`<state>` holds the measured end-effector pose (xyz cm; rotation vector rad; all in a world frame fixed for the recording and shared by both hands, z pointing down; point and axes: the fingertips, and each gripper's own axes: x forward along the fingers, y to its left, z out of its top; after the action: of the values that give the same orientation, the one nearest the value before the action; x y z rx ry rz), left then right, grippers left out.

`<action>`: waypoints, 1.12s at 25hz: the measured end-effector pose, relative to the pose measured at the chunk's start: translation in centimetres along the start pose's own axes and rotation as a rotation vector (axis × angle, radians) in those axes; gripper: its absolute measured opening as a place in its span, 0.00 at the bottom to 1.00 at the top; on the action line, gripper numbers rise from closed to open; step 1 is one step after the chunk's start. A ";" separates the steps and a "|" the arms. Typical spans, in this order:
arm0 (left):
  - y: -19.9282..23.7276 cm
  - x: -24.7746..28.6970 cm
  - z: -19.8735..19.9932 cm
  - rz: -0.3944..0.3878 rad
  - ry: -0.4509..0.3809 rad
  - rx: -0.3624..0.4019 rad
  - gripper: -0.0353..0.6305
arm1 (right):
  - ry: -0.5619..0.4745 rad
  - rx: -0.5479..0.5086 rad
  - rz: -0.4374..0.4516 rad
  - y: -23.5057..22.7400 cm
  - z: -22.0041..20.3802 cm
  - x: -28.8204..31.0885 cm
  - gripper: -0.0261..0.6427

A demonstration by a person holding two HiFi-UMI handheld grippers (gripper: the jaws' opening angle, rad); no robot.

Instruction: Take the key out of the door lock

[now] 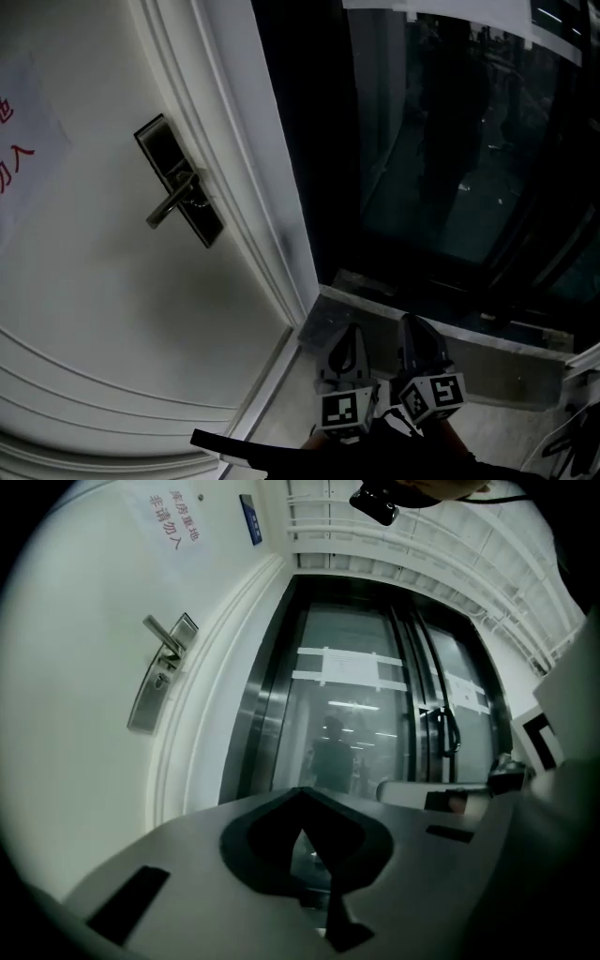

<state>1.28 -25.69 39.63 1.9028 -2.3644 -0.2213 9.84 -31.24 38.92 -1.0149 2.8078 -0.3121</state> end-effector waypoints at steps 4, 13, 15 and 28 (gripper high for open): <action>3.6 0.3 0.3 0.147 -0.012 -0.006 0.05 | 0.043 -0.012 0.151 2.1 -1.2 3.6 0.04; 8.8 -1.4 0.3 0.405 -0.053 -0.023 0.05 | 0.084 -0.017 0.452 7.9 -2.7 7.5 0.04; 9.5 -2.1 0.1 0.449 -0.057 -0.029 0.05 | 0.090 -0.015 0.497 8.9 -3.0 7.9 0.04; 17.6 -6.0 1.6 0.665 -0.090 -0.017 0.05 | 0.092 0.016 0.726 18.1 -4.8 11.5 0.04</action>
<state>-14.60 -16.05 41.15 1.0193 -2.8718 -0.2654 -11.04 -24.30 38.52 0.0649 3.0021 -0.2856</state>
